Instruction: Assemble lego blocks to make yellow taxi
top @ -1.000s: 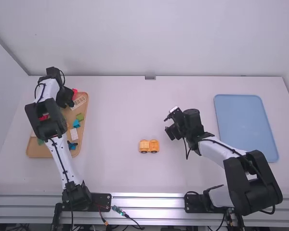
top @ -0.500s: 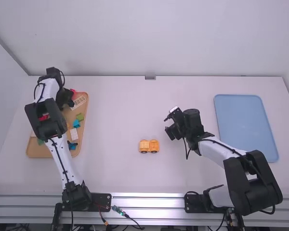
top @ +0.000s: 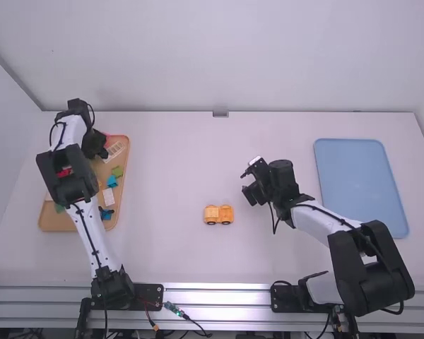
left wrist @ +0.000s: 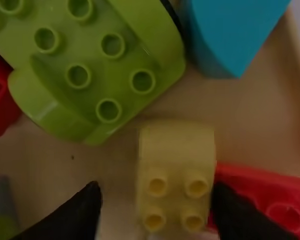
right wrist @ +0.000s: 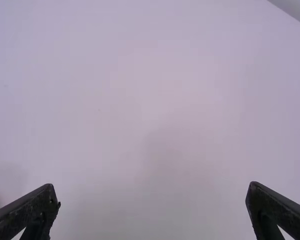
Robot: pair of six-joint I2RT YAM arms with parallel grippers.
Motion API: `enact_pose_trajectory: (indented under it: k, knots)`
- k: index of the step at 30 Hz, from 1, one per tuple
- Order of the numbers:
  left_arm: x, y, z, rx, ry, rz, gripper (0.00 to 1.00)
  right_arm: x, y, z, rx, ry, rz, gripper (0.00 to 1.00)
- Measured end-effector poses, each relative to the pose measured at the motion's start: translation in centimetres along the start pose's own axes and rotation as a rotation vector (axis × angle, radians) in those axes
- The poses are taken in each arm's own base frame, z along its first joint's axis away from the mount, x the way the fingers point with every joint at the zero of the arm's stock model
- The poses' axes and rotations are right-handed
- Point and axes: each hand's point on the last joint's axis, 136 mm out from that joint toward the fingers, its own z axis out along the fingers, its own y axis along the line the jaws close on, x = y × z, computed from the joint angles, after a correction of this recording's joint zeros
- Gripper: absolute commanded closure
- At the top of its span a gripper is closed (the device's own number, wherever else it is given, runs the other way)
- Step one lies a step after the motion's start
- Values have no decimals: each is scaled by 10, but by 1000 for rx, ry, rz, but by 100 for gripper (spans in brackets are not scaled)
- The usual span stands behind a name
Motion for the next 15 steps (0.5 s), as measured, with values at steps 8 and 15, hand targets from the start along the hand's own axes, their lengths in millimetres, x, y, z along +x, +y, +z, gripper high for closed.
enact_pose_trajectory:
  k: [8, 15]
  knots:
    - [4, 4, 0, -18, 19, 13, 57, 0, 0, 0, 0, 0, -2, 1]
    - [12, 12, -3, -46, 52, 68, 64, 0, 0, 0, 0, 0, -2, 1]
